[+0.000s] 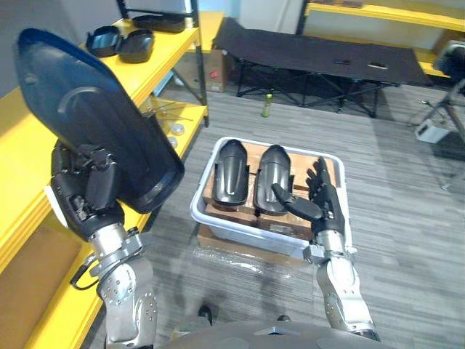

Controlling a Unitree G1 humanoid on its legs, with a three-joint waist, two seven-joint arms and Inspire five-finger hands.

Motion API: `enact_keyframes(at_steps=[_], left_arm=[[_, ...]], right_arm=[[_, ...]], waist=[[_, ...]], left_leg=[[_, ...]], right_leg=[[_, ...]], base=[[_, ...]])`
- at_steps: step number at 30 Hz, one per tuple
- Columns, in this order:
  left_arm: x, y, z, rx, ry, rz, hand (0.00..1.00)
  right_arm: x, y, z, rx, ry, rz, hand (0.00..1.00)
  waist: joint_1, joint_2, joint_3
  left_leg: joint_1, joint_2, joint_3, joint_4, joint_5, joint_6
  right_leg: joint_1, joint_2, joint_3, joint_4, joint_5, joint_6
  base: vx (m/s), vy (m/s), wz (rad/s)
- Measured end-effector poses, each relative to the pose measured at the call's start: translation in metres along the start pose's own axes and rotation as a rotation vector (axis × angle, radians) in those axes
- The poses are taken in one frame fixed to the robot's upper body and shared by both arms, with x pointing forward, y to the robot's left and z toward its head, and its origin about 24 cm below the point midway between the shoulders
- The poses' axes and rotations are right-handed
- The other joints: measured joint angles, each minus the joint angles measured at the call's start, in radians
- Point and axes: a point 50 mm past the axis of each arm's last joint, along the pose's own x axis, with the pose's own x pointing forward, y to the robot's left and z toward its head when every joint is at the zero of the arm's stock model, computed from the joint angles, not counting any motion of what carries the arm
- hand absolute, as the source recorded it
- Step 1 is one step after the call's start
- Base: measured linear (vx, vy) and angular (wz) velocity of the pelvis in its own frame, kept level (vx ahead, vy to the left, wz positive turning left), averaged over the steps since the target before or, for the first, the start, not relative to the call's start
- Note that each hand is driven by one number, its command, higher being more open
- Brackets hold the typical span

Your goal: Walk over and take three plastic housings, then place them on the shelf

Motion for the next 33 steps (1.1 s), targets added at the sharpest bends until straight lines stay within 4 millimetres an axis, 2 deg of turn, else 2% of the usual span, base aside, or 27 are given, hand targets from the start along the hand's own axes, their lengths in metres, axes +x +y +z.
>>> enact_keyframes(at_steps=[5, 10, 14, 16, 18, 19, 20, 21, 22, 26, 28, 30, 32, 33], left_arm=[[-0.004, 0.016, 0.004, -0.01, 0.004, 0.015, 0.0], [-0.006, 0.022, 0.008, -0.025, -0.005, 0.008, 0.0], [-0.004, 0.021, 0.017, -0.025, -0.047, 0.0, 0.0], [-0.003, 0.022, 0.019, -0.019, -0.055, 0.008, 0.0], [-0.003, 0.022, 0.019, -0.013, -0.057, 0.008, 0.0], [-0.003, 0.022, 0.019, -0.013, -0.057, 0.005, 0.0], [-0.002, 0.02, 0.018, -0.02, -0.057, -0.006, 0.0], [-0.002, 0.019, 0.018, -0.022, -0.056, -0.013, 0.0], [-0.002, 0.019, 0.018, -0.021, -0.057, -0.027, 0.0], [-0.003, 0.021, 0.019, -0.027, -0.059, -0.027, 0.0], [-0.003, 0.019, 0.019, -0.033, -0.056, -0.052, 0.0], [-0.003, 0.015, 0.018, -0.037, -0.054, -0.101, 0.0], [-0.003, 0.007, 0.017, -0.048, -0.046, -0.181, 0.0], [-0.002, 0.005, 0.017, -0.052, -0.046, -0.204, 0.0]], right_arm=[[0.013, 0.02, 0.003, 0.003, -0.013, 0.082, 1.0], [0.021, 0.028, 0.01, -0.026, -0.045, 0.107, 1.0], [0.022, 0.029, 0.011, -0.025, -0.046, 0.142, 1.0], [0.023, 0.029, 0.012, -0.015, -0.047, 0.172, 1.0], [0.023, 0.028, 0.012, -0.005, -0.043, 0.194, 1.0], [0.022, 0.026, 0.012, -0.01, -0.042, 0.202, 1.0], [0.021, 0.023, 0.011, -0.016, -0.038, 0.194, 1.0], [0.02, 0.019, 0.01, -0.021, -0.035, 0.183, 1.0], [0.019, 0.012, 0.009, -0.034, -0.028, 0.155, 1.0], [0.02, 0.008, 0.011, -0.076, -0.041, 0.129, 1.0], [0.018, 0.011, 0.013, -0.07, -0.048, 0.14, 1.0], [0.015, 0.009, 0.019, -0.08, -0.075, 0.132, 1.0], [0.011, 0.004, 0.021, -0.102, -0.087, 0.105, 1.0], [0.01, 0.002, 0.021, -0.103, -0.085, 0.093, 1.0]], waist=[[0.062, -0.003, 0.001], [0.078, -0.008, 0.002], [0.081, -0.017, 0.001], [0.079, -0.018, 0.0], [0.07, -0.015, 0.001], [0.06, -0.012, 0.003], [0.041, -0.007, 0.007], [0.036, -0.001, 0.01], [0.041, 0.01, 0.017], [0.069, 0.012, 0.017], [0.077, 0.014, 0.019], [0.062, 0.023, 0.025], [0.034, 0.028, 0.029], [0.03, 0.027, 0.028]], left_leg=[[-0.001, -0.007, -0.044, 0.002, 0.007, 0.002], [-0.001, -0.02, -0.054, 0.004, 0.003, 0.007], [-0.035, -0.014, -0.053, 0.079, -0.032, 0.004], [-0.064, -0.013, -0.057, 0.117, -0.044, 0.001], [-0.099, -0.017, -0.06, 0.142, -0.053, 0.0], [-0.123, -0.005, -0.033, 0.153, -0.069, 0.006], [-0.143, 0.032, 0.057, 0.166, -0.064, 0.007], [-0.151, 0.047, 0.094, 0.175, -0.05, 0.008], [-0.15, 0.046, 0.099, 0.172, -0.015, -0.008], [-0.146, 0.01, 0.059, 0.135, 0.022, 0.013], [-0.132, -0.013, 0.04, 0.101, 0.024, 0.015], [-0.134, -0.016, 0.02, 0.083, 0.018, 0.018], [-0.136, -0.018, -0.006, 0.073, 0.034, 0.029], [-0.136, -0.019, -0.018, 0.067, 0.041, 0.029]], right_leg=[[0.027, -0.003, -0.05, 0.001, -0.001, -0.002], [0.035, -0.016, -0.06, 0.004, -0.002, -0.002], [0.025, -0.013, -0.051, 0.022, -0.012, -0.016], [0.017, -0.014, -0.053, 0.034, -0.029, -0.01], [0.019, -0.011, -0.095, 0.038, -0.039, -0.004], [0.023, -0.011, -0.134, 0.039, -0.042, -0.004], [0.038, -0.012, -0.192, 0.044, -0.044, -0.002], [0.044, -0.014, -0.216, 0.055, -0.046, -0.004], [0.052, -0.022, -0.246, 0.08, -0.054, -0.005], [0.069, -0.05, -0.271, 0.097, -0.057, -0.007], [0.076, -0.067, -0.27, 0.123, -0.065, -0.02], [0.062, -0.088, -0.24, 0.188, -0.089, -0.047], [0.032, -0.099, -0.101, 0.287, -0.092, -0.053], [0.023, -0.098, -0.065, 0.31, -0.093, -0.053]], base=[[0.0, -0.006, 0.31], [-0.01, 0.03, 0.07], [-0.02, 0.013, -0.05], [-0.02, -0.007, 0.09], [-0.05, -0.02, 0.47], [-0.04, -0.024, 1.04], [-0.02, -0.025, 1.19], [0.01, 0.02, 1.3], [0.02, 0.059, 0.83], [0.01, 0.089, 0.61], [-0.04, 0.09, 0.41], [-0.06, 0.068, 0.57], [-0.01, 0.064, 0.77], [0.02, 0.031, 0.69]])
